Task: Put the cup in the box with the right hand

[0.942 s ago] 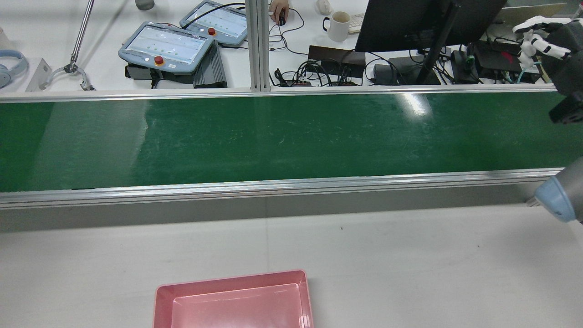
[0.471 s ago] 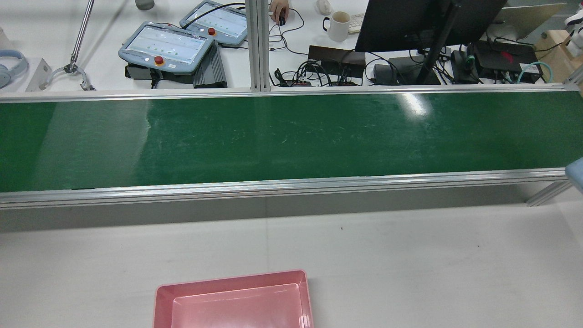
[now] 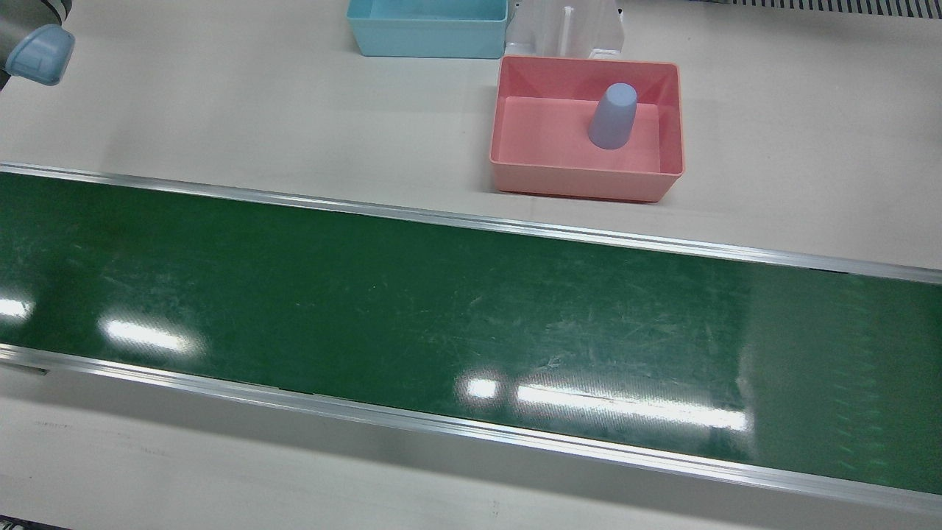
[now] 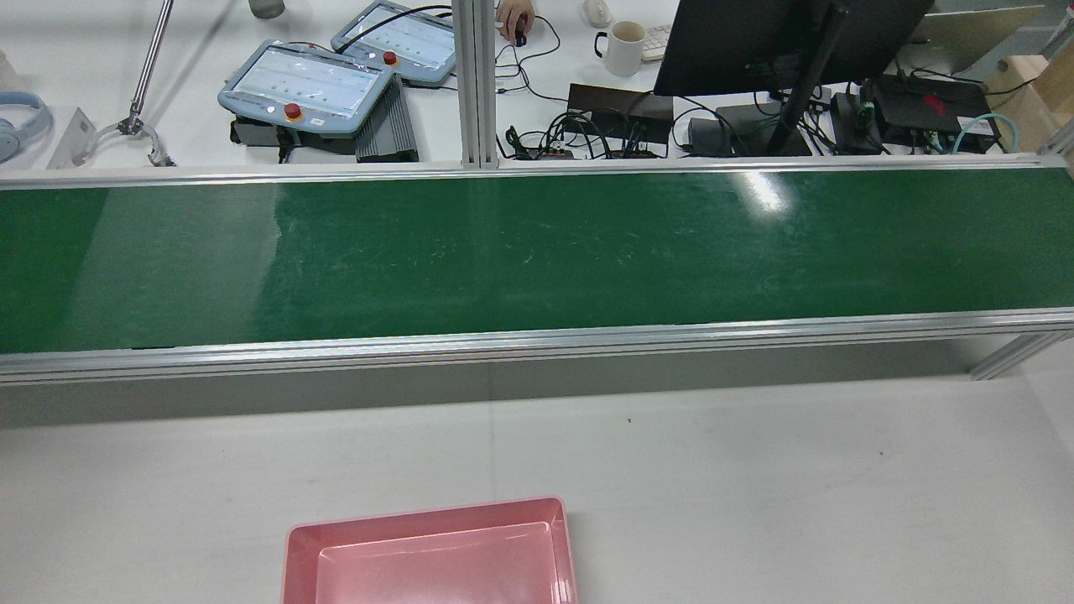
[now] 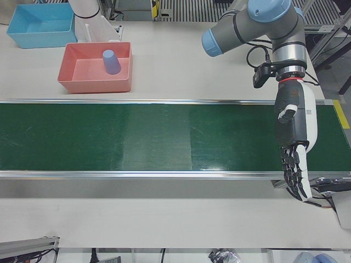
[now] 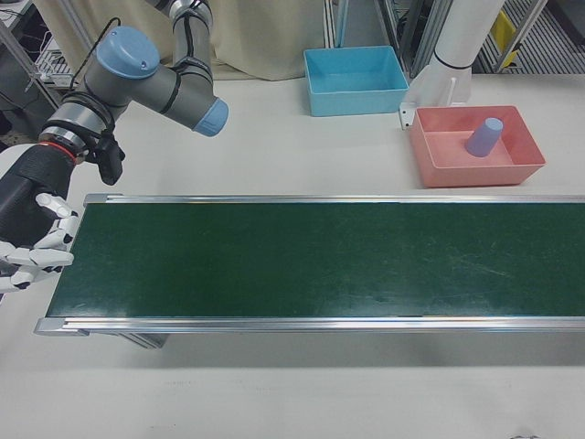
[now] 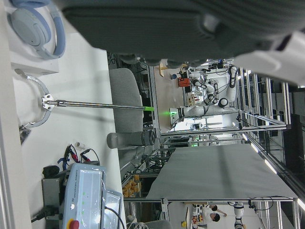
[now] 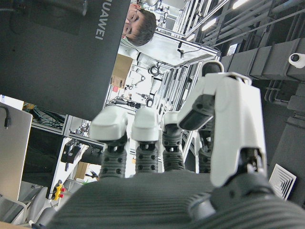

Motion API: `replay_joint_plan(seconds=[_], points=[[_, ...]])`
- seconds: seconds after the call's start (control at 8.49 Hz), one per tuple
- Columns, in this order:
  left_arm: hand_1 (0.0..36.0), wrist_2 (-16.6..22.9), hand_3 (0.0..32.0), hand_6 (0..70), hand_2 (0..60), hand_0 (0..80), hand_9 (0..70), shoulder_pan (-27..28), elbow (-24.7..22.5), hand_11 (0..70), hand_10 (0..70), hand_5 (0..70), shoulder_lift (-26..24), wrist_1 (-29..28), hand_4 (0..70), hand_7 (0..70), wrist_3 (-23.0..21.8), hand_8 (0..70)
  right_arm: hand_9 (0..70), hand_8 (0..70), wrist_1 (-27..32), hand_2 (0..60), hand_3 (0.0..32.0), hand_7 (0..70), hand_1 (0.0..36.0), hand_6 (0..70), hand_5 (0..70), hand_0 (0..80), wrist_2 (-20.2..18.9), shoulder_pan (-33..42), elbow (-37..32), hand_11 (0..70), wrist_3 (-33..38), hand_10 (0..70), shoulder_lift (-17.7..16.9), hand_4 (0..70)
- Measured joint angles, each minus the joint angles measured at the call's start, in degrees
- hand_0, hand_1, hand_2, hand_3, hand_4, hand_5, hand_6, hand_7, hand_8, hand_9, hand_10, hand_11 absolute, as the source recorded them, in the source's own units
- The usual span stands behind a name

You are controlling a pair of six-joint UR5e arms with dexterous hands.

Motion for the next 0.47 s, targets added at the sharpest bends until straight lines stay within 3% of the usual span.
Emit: replay_joint_plan(seconds=[0.12, 0.47], points=[[0.0, 0.0, 0.0, 0.0, 0.0, 0.0, 0.0, 0.0, 0.0, 0.0, 0.0, 0.0, 0.0, 0.0, 0.0, 0.0, 0.0, 0.0, 70.0, 70.0, -0.2, 60.0, 0.0, 70.0, 36.0, 48.3, 21.2, 79.7, -1.7, 1.4, -1.7, 70.0, 0.1, 67.6, 0.8, 70.0], [0.0, 0.0, 0.0, 0.0, 0.0, 0.0, 0.0, 0.0, -0.1, 0.0, 0.0, 0.0, 0.0, 0.0, 0.0, 0.0, 0.0, 0.0, 70.0, 70.0, -0.4, 60.0, 0.0, 70.0, 36.0, 47.2, 20.2, 77.0, -3.9, 3.3, -3.7, 70.0, 0.3, 64.2, 2.1, 70.0]])
